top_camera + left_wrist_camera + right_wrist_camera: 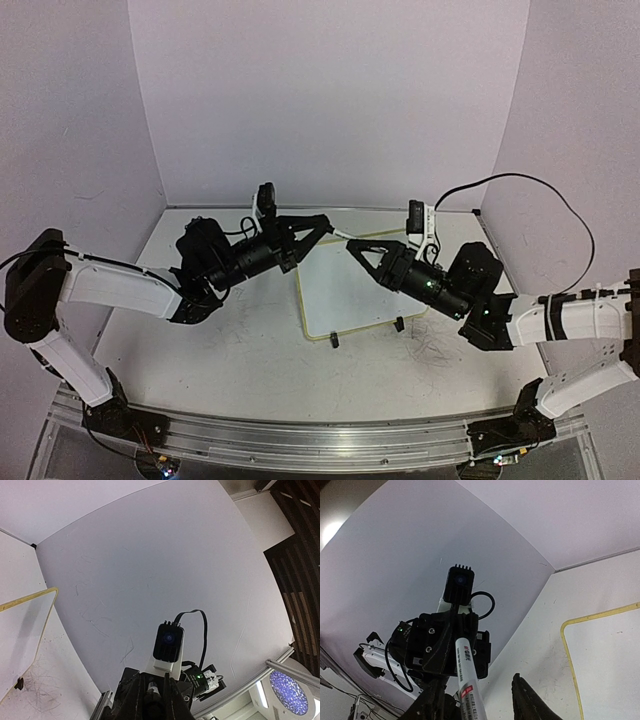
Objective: Write a sentence on the whiteboard
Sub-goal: Open the pen cap from the whiteboard marker.
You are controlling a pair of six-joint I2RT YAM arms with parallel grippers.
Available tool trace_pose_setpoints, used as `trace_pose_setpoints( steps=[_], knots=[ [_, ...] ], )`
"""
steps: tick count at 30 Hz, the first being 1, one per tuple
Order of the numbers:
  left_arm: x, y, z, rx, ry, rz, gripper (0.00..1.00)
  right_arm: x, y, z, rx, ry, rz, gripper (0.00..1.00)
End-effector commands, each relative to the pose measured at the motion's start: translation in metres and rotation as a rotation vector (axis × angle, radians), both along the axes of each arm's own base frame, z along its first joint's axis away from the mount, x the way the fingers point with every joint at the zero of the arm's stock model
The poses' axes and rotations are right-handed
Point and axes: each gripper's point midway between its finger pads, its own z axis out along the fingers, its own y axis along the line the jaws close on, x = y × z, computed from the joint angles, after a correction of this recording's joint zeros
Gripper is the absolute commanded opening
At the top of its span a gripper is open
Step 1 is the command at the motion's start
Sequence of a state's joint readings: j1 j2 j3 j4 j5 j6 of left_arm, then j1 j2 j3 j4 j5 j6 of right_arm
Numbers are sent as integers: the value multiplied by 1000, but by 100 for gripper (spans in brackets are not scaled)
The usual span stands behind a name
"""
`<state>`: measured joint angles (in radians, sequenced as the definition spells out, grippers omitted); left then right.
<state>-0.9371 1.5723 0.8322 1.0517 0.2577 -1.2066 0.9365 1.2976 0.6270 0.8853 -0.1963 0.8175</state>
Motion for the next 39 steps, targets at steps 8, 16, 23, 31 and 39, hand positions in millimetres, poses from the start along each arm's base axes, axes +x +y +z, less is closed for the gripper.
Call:
trace_pose_setpoints(
  steps=[8, 16, 23, 31, 39],
  knots=[
    [-8, 7, 29, -93, -31, -14, 0, -6, -2, 46, 164, -78, 51, 42],
    [-9, 6, 27, -97, -30, -24, 0, -5, 5, 48, 194, -81, 78, 30],
    [-10, 5, 23, -97, -17, -30, 0, 0, 0, 52, 220, -86, 42, 37],
    [-12, 4, 21, -98, -15, -35, 0, 6, 2, 49, 229, -68, 39, 28],
    [-14, 5, 17, -96, -9, -36, 0, 11, 0, 50, 236, -63, 21, 25]
  ],
)
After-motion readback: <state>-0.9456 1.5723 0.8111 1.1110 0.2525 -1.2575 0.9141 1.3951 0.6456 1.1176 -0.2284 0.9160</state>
